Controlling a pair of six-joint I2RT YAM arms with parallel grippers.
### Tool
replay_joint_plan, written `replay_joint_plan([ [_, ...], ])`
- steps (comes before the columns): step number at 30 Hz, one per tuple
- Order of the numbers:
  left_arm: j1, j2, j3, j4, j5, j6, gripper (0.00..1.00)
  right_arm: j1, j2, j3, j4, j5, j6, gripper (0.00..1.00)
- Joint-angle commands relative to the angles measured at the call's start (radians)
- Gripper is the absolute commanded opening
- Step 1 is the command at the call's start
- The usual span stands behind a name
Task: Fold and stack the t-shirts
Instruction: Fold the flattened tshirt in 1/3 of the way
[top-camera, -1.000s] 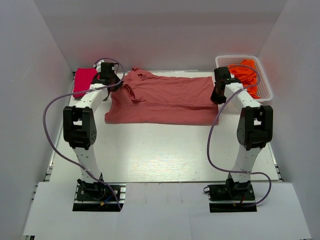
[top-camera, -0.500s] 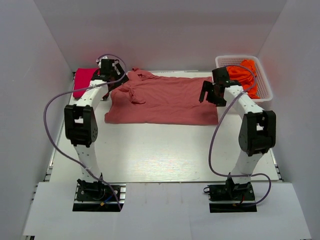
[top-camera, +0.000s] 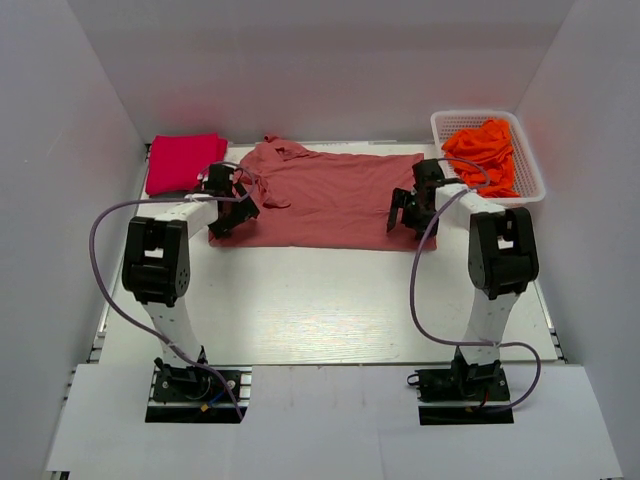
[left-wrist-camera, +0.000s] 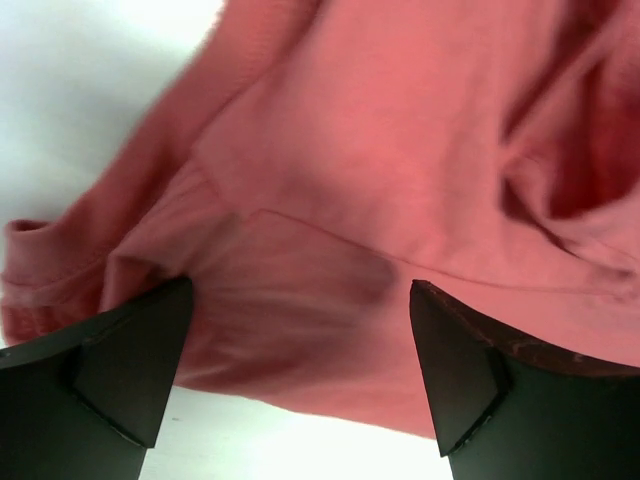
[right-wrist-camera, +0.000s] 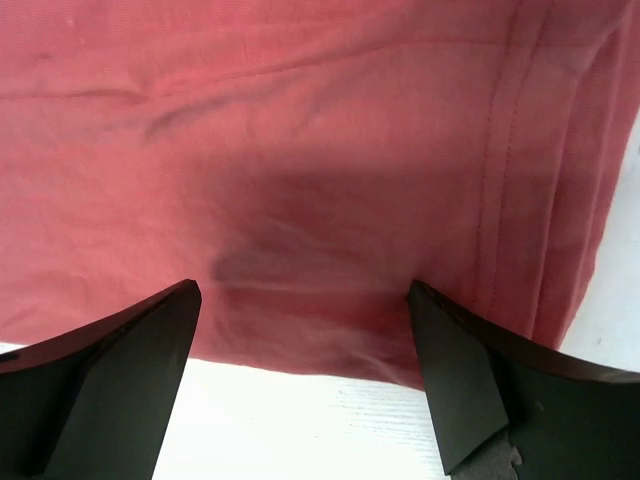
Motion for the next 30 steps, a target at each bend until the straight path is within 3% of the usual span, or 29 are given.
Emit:
replay_joint_plan([
  [1, 0.007, -0.019, -0.075, -0.115, -0.104, -0.066, 1.00, -0.004, -0.056, -0.092, 0.063, 0.003, 0.025, 0.90],
  [6, 0.016, -0.107, -0.277, -0.260, -0.162, -0.177, 1.00, 0.002, -0.153, -0.330, 0.098, -0.043, 0.038, 0.90],
  [11, 0.016, -0.382, -0.555, -0.379, -0.152, -0.287, 1.00, 0.033, -0.347, -0.568, 0.105, -0.114, 0.041, 0.90],
  [14, -0.008, -0.544, -0.624, -0.446, -0.058, -0.298, 1.00, 0.068, -0.481, -0.678, 0.046, -0.138, 0.032, 0.90],
  [15, -0.009, -0.663, -0.624, -0.446, -0.025, -0.289, 1.00, 0.088, -0.534, -0.700, 0.024, -0.143, 0.032, 0.90],
  [19, -0.009, -0.892, -0.620, -0.303, 0.196, -0.185, 1.00, 0.119, -0.642, -0.618, 0.009, -0.137, -0.020, 0.90],
  [22, -0.018, -0.909, -0.543, -0.195, 0.276, -0.148, 1.00, 0.128, -0.693, -0.520, 0.056, -0.152, -0.059, 0.90],
  [30, -0.056, -0.549, -0.355, -0.203, 0.198, -0.014, 1.00, 0.121, -0.679, -0.472, 0.137, -0.138, -0.050, 0.90],
])
